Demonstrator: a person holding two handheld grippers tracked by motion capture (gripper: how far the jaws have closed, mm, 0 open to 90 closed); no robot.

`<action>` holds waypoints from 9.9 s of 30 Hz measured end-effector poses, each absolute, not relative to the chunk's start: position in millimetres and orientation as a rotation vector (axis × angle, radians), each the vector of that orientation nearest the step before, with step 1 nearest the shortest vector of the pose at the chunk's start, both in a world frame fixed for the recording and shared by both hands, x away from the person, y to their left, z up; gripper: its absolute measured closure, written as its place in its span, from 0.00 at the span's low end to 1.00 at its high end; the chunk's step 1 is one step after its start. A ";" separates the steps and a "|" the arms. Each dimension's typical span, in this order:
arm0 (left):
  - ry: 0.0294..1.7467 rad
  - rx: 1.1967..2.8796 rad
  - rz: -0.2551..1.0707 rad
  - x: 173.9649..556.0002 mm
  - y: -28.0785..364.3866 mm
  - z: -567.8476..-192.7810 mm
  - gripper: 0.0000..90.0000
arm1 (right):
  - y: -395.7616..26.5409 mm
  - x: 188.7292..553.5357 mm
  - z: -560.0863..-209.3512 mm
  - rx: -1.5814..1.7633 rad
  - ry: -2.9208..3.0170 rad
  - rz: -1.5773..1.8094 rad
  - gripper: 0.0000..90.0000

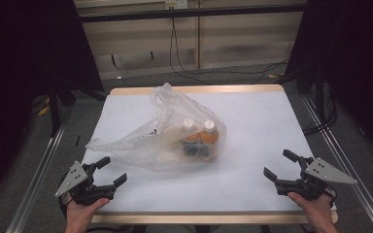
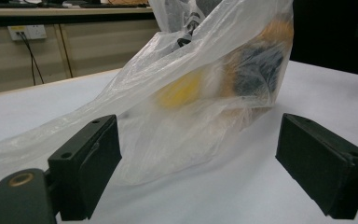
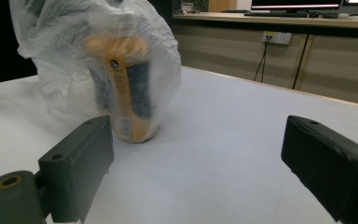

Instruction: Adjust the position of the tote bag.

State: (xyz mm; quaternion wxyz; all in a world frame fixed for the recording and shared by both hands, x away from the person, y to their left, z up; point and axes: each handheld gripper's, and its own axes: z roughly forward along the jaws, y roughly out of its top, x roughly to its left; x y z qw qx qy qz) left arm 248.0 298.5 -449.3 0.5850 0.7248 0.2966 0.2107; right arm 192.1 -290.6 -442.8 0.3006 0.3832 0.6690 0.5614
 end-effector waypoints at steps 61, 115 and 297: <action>0.571 1.745 0.363 332.7 237.6 -350.6 0.58 | -261.8 215.1 -452.4 0.951 2.054 1.456 0.23; 0.721 1.828 0.204 423.4 186.1 -367.5 0.27 | -257.1 212.9 -453.7 0.926 2.113 1.410 0.22; 0.442 1.690 0.273 354.0 244.9 -332.7 1.00 | -272.9 286.7 -317.6 0.869 1.834 1.636 1.00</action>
